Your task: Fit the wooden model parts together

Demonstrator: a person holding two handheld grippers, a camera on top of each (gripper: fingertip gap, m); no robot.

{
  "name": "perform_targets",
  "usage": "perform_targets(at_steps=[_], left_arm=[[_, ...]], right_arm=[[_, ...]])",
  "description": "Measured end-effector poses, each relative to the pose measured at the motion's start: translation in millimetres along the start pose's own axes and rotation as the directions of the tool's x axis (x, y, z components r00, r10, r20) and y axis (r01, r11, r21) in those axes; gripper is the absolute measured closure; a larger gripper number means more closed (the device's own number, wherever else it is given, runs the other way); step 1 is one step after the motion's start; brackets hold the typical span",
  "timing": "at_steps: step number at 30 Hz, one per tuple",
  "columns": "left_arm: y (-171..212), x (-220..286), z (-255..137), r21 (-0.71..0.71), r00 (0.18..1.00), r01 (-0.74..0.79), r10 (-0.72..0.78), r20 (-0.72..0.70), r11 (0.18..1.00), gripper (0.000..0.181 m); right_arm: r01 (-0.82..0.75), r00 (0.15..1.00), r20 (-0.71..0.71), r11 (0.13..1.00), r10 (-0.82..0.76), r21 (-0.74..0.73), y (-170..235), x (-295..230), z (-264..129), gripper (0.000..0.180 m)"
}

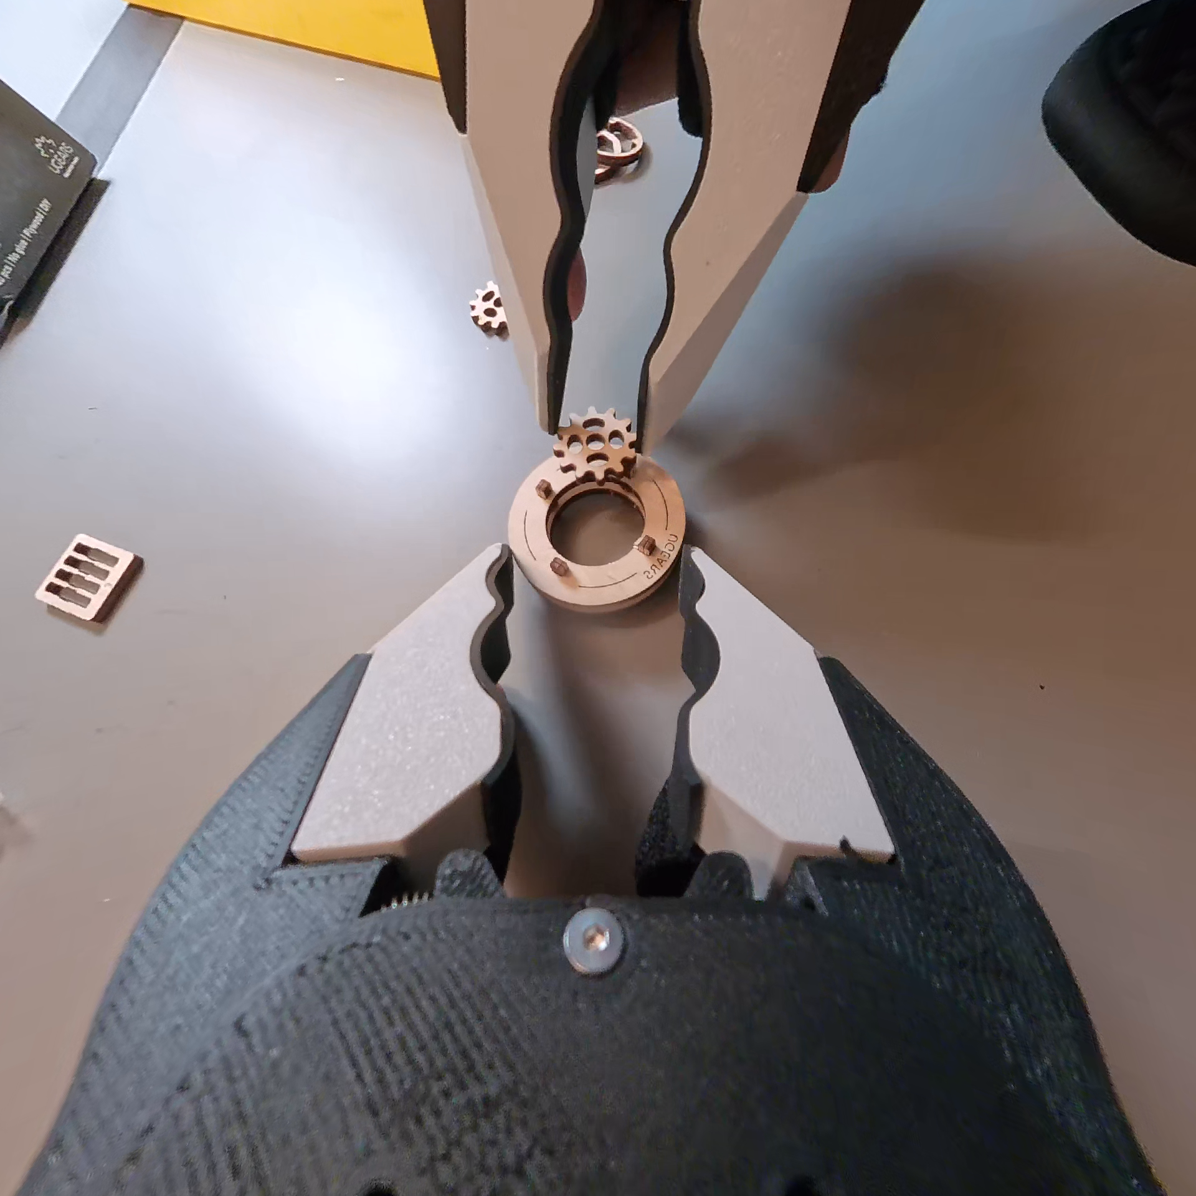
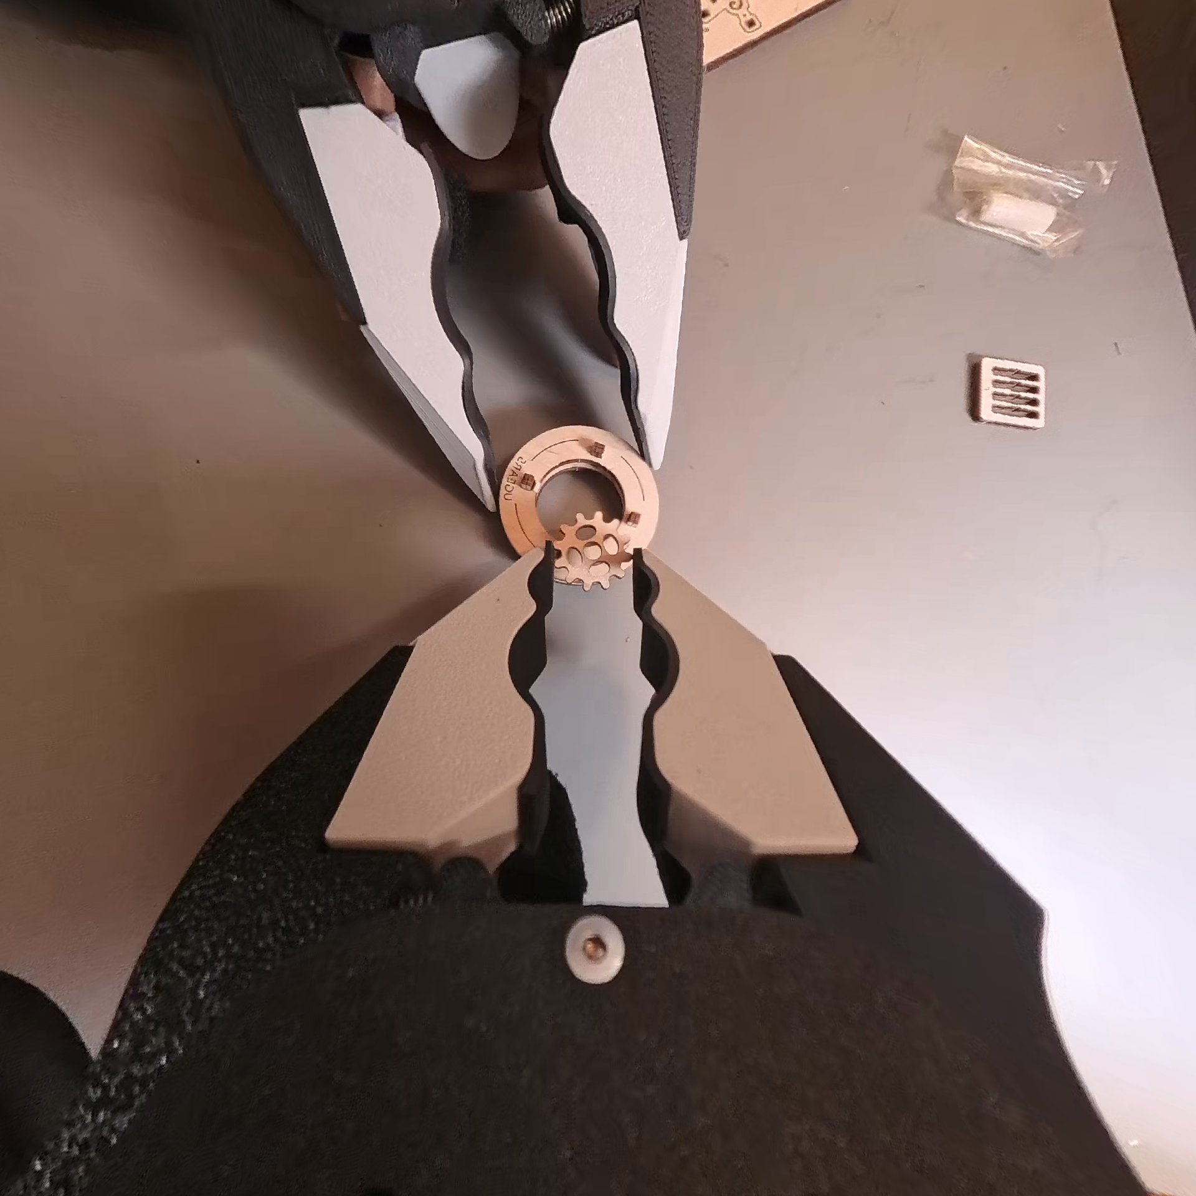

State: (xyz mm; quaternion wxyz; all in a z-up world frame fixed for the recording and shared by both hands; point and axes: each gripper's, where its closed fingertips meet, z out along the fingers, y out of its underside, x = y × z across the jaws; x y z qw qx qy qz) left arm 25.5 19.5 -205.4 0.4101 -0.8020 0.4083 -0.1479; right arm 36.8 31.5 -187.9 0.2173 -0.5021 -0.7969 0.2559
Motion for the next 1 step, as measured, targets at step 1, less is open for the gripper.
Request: perform_targets(at_steps=[1], left_arm=[[0.1,1.5,-0.5,0.002,1.0,-0.003,0.003,-0.008,1.0,0.131]], right_arm=[[0.0,1.0,0.001,1.0,0.0,-0.001,0.4,-0.4,0.2,0.158]])
